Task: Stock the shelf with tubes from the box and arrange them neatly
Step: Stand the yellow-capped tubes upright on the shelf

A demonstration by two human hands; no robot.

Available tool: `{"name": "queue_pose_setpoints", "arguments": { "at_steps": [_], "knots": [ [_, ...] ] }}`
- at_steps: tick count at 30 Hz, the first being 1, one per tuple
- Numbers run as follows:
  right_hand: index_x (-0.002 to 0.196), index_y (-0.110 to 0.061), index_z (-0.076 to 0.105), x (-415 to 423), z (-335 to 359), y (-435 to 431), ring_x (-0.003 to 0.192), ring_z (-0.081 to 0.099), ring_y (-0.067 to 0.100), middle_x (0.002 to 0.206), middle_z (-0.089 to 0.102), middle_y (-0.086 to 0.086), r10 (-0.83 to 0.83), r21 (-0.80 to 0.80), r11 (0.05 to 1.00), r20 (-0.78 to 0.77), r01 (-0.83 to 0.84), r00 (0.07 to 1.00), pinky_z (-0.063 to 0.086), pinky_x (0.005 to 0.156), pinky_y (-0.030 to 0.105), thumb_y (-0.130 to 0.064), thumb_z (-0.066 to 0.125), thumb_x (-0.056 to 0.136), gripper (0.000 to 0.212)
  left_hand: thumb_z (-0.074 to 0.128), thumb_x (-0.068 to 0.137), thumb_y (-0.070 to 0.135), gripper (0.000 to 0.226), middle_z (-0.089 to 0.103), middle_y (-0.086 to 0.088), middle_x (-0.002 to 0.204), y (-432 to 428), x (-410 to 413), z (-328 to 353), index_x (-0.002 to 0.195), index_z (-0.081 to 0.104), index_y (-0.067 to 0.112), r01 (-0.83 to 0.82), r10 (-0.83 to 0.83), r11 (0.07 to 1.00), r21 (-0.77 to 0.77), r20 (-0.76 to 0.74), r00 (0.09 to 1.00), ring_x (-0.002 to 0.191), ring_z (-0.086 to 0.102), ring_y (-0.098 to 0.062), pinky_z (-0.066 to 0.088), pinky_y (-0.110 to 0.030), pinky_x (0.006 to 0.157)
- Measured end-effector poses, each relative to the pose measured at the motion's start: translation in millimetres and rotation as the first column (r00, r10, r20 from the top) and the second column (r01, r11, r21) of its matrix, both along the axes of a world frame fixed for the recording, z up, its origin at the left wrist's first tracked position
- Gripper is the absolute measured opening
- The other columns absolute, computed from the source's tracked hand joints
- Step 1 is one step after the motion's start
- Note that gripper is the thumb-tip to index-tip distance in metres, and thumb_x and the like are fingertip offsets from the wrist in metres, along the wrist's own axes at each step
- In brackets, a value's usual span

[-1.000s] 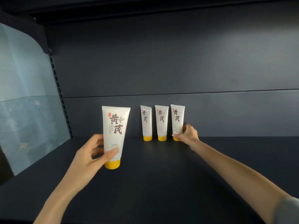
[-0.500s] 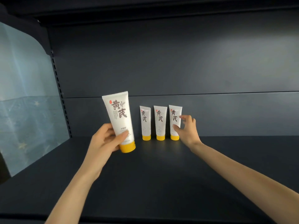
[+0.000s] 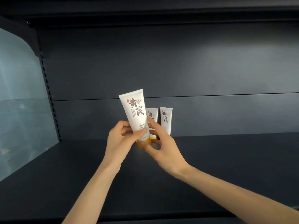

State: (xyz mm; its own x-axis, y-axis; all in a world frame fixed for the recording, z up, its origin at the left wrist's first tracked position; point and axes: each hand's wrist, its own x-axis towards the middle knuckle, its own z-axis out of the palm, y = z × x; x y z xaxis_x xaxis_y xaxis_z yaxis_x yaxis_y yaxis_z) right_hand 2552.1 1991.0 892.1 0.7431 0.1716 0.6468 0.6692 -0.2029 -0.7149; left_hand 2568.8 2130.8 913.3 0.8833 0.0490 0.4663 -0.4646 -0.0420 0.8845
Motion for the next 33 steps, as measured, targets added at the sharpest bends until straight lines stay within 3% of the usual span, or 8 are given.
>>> {"name": "queue_pose_setpoints", "arguments": {
  "at_steps": [6, 9, 12, 16, 19, 22, 25, 33],
  "knots": [
    [0.141, -0.041, 0.031, 5.4, -0.5, 6.3, 0.103, 0.053, -0.005, 0.118, 0.049, -0.024, -0.119, 0.014, 0.993, 0.044, 0.119, 0.992, 0.046, 0.075, 0.005, -0.013, 0.068, 0.086, 0.072, 0.077, 0.076, 0.022, 0.025, 0.067, 0.016, 0.091, -6.8, -3.3, -6.0, 0.091, 0.057, 0.029, -0.100, 0.090, 0.992, 0.078, 0.120, 0.989, 0.082, 0.066, 0.007, 0.051, -0.010, 0.062],
    [0.135, -0.050, 0.032, 9.7, 1.1, 12.6, 0.101, 0.054, -0.002, 0.113, 0.049, -0.017, -0.138, 0.021, 0.990, 0.058, 0.137, 0.989, 0.051, 0.079, 0.013, -0.015, 0.069, 0.086, 0.071, 0.068, 0.080, 0.033, 0.019, 0.066, 0.019, 0.093, -2.9, -7.2, -6.9, 0.095, 0.058, 0.028, -0.090, 0.077, 0.993, 0.076, 0.158, 0.984, 0.085, 0.064, 0.012, 0.048, -0.005, 0.064],
    [0.122, -0.062, 0.036, 16.3, 4.8, 19.7, 0.095, 0.056, 0.001, 0.108, 0.054, -0.014, -0.135, 0.055, 0.990, 0.033, 0.133, 0.990, 0.053, 0.074, 0.018, -0.019, 0.071, 0.083, 0.067, 0.050, 0.076, 0.057, 0.045, 0.070, 0.018, 0.095, 5.8, -10.4, -8.6, 0.106, 0.062, 0.024, -0.039, 0.026, 0.992, 0.122, 0.107, 0.994, 0.090, 0.061, 0.014, 0.041, 0.002, 0.066],
    [0.122, -0.036, 0.050, 32.5, 3.4, 26.7, 0.094, 0.057, 0.000, 0.102, 0.058, -0.018, -0.125, 0.063, 0.990, -0.054, 0.129, 0.991, 0.050, 0.069, 0.010, -0.019, 0.077, 0.078, 0.054, 0.028, 0.081, 0.066, 0.056, 0.063, 0.023, 0.112, 24.2, -9.3, -9.1, 0.123, 0.055, 0.041, 0.019, -0.022, 0.954, 0.300, 0.005, 1.000, 0.092, 0.048, 0.029, 0.036, 0.005, 0.069],
    [0.123, -0.026, 0.049, 47.2, -1.8, 32.2, 0.094, 0.057, -0.001, 0.101, 0.059, -0.017, -0.130, 0.007, 0.991, -0.118, 0.132, 0.985, 0.049, 0.073, 0.011, -0.020, 0.078, 0.077, 0.055, 0.018, 0.081, 0.069, 0.051, 0.048, 0.031, 0.126, 42.0, -12.0, -10.2, 0.126, 0.040, 0.058, -0.021, 0.030, 0.853, 0.522, -0.010, 0.999, 0.109, 0.042, 0.024, 0.034, -0.015, 0.094],
    [0.128, -0.024, 0.047, 66.6, -4.7, 34.4, 0.093, 0.056, 0.004, 0.102, 0.055, -0.014, -0.178, -0.058, 0.984, -0.168, 0.170, 0.970, 0.047, 0.073, 0.010, -0.023, 0.077, 0.077, 0.059, 0.009, 0.078, 0.070, 0.080, 0.034, 0.015, 0.150, 64.0, -13.6, -18.9, 0.146, 0.030, 0.034, -0.216, 0.218, 0.594, 0.775, 0.104, 0.970, 0.139, 0.028, -0.005, 0.020, -0.032, 0.113],
    [0.130, -0.019, 0.045, 89.8, -9.0, 36.2, 0.091, 0.055, 0.007, 0.103, 0.052, -0.013, -0.232, -0.092, 0.972, -0.213, 0.217, 0.949, 0.047, 0.072, 0.013, -0.022, 0.076, 0.078, 0.060, 0.002, 0.077, 0.068, 0.085, 0.028, 0.013, 0.154, 83.8, -15.9, -29.2, 0.149, 0.021, 0.029, -0.225, 0.260, 0.416, 0.881, 0.122, 0.958, 0.142, 0.022, -0.004, 0.014, -0.032, 0.118],
    [0.127, -0.014, 0.040, 132.1, -38.6, 37.3, 0.119, 0.053, 0.022, 0.130, 0.054, 0.005, -0.402, -0.204, 0.914, -0.330, 0.351, 0.854, 0.049, 0.093, 0.033, -0.017, 0.074, 0.081, 0.058, -0.001, 0.075, 0.070, 0.086, 0.027, 0.017, 0.153, 114.6, -27.0, -42.5, 0.149, 0.019, 0.031, -0.202, 0.323, 0.378, 0.903, 0.075, 0.943, 0.141, 0.023, -0.001, 0.014, -0.026, 0.115]
  ]
}}
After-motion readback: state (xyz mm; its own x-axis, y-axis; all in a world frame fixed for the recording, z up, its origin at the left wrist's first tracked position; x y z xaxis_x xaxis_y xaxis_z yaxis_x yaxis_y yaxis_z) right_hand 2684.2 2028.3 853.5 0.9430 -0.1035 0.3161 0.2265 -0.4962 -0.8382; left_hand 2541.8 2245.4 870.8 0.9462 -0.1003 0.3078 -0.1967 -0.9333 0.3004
